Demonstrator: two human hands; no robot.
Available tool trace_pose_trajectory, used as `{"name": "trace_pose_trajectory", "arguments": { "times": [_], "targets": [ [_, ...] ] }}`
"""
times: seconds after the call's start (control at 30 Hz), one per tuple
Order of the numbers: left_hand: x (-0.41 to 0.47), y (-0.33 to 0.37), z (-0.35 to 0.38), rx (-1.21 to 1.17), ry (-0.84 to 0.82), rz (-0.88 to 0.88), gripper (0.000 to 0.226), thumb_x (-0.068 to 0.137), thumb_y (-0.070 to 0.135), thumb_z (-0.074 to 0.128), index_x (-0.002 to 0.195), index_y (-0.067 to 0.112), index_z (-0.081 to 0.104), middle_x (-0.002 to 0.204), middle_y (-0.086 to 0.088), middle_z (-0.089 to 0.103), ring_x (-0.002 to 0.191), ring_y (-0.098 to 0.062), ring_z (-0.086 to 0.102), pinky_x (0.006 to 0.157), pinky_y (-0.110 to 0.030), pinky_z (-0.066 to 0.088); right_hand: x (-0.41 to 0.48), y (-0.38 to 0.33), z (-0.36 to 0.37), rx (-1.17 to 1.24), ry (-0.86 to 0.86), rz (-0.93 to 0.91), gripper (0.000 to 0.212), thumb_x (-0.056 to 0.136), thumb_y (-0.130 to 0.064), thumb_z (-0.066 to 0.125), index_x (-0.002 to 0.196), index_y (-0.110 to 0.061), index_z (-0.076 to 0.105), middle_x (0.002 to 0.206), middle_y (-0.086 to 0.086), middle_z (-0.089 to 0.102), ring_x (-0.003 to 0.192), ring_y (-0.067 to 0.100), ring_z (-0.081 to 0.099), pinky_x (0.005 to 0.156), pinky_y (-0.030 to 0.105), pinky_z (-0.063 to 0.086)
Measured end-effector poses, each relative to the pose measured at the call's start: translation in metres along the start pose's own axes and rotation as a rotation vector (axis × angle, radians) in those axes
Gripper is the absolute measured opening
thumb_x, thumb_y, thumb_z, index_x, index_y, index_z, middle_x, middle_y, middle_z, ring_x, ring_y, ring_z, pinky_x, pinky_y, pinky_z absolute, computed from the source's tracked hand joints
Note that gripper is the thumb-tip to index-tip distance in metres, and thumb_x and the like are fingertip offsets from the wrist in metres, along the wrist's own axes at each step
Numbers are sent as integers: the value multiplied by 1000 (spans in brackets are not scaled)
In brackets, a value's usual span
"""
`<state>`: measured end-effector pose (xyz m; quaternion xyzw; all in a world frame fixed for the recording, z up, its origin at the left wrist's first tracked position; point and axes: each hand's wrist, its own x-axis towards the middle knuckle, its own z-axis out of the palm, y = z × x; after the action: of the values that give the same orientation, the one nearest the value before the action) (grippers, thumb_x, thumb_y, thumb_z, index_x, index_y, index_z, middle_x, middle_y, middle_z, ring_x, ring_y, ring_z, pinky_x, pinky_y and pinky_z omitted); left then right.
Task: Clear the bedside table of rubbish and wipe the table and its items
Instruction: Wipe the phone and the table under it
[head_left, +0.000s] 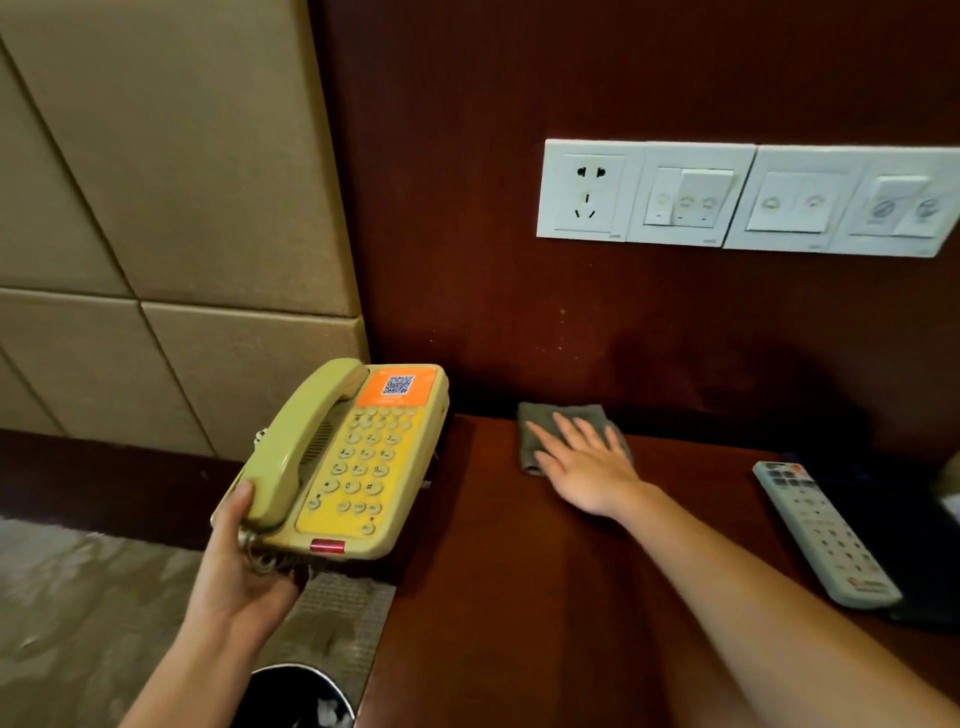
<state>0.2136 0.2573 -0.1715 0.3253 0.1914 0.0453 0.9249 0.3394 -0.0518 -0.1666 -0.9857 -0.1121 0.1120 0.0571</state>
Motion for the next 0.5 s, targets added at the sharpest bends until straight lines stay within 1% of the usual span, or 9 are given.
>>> {"name": "trace_pose_trajectory", "arguments": {
  "times": [0.13,0.2,0.27,0.33,0.37,0.43,0.47,0.5],
  "targets": [
    [-2,-5,3,6,-36,-35,134,4,39,92,131,18,53,91,-9,75,73,-23,73,55,-37,59,-32,67,-2,-16,-2,135,49,101,-48,8,148,-45,-4,160,-7,-13,146,18,-12,117,46,-9],
    [-1,-9,4,15,-42,-39,131,2,40,92,126,17,55,86,-8,75,70,-22,73,53,-35,58,-36,71,0,-8,6,176,50,100,-48,7,149,-44,-5,159,-6,-15,146,18,-14,117,48,-10],
    [1,-13,4,3,-40,-32,127,0,39,92,120,17,59,84,-8,75,68,-21,73,51,-33,58,-28,53,1,3,21,193,51,100,-49,7,149,-42,-5,159,-5,-15,146,21,-14,115,49,-12],
    [2,-14,3,15,-38,-18,121,5,41,92,119,18,59,85,-8,75,68,-22,73,55,-35,59,-15,19,3,-5,33,118,52,100,-48,8,150,-41,-4,159,-3,-15,146,23,-14,115,51,-11],
    [3,-12,2,20,-44,-19,113,15,43,92,119,19,58,84,-8,75,67,-22,72,55,-34,58,-9,-2,5,-21,37,56,52,100,-48,9,150,-41,-4,160,-2,-14,146,23,-14,115,51,-11],
    [5,-10,2,16,-61,-27,89,41,45,87,121,18,58,80,-7,75,64,-21,72,56,-31,57,1,-44,11,-32,35,-70,52,101,-47,11,150,-39,-2,160,-1,-14,146,24,-15,115,52,-13],
    [7,-10,3,14,-54,-33,87,40,43,87,118,17,59,80,-7,75,65,-20,72,55,-30,57,2,-61,13,-36,33,-117,52,101,-47,12,151,-39,0,160,-1,-13,146,24,-16,114,52,-14],
    [8,-11,4,16,-39,-31,93,27,41,91,112,16,61,81,-8,75,66,-20,73,54,-31,58,0,-72,15,-45,27,-153,52,101,-47,13,151,-38,2,160,-1,-13,146,24,-16,114,51,-16]
  ]
}}
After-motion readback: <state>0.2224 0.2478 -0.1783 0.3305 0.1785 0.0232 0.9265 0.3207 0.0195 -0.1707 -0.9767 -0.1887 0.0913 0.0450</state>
